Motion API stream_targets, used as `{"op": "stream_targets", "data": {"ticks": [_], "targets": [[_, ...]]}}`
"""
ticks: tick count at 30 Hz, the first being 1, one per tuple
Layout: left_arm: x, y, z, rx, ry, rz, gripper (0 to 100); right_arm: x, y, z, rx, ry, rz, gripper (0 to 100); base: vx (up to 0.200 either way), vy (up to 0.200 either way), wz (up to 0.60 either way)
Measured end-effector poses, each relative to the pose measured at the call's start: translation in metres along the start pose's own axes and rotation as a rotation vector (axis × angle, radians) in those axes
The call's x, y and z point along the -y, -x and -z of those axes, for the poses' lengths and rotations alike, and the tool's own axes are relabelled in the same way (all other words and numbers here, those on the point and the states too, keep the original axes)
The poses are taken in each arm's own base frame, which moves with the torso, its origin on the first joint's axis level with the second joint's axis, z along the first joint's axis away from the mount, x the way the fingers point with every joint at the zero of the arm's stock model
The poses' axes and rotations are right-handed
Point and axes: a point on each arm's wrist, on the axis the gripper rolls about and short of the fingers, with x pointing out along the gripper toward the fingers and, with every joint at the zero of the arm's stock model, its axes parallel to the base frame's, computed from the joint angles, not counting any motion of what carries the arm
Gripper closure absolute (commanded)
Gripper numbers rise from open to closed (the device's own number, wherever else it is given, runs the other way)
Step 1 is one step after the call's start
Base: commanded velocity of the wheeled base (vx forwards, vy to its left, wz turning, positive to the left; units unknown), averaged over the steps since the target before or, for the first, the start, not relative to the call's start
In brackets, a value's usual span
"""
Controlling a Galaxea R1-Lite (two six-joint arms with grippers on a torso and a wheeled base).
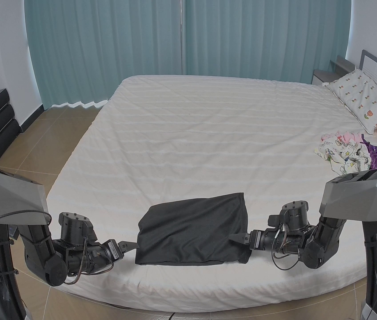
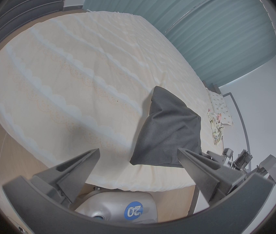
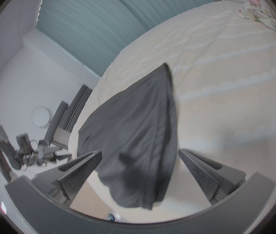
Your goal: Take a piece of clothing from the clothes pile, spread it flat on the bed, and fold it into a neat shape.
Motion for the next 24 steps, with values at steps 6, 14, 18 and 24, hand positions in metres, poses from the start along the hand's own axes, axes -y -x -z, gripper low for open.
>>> {"op": "stream_targets", "data": {"ticks": [6,14,18,24], "targets": [[-0.001,-0.001,-0.001,0.0,0.002,-0.001,0,-0.012,0.006,0.011,-0.041,0.045,-0.023,0,0.0,0.0,0.0],[-0.001,-0.001,-0.001,0.001,0.003,-0.001,0,-0.012,0.008,0.016,-0.069,0.055,-0.012,100,0.0,0.0,0.0],[-0.001,-0.001,-0.001,0.003,0.004,-0.001,0,-0.009,0.01,0.02,-0.091,0.101,0.006,100,0.0,0.0,0.0],[-0.001,-0.002,-0.002,0.006,0.005,-0.001,0,-0.005,0.015,0.023,-0.102,0.109,0.027,100,0.0,0.0,0.0]]}}
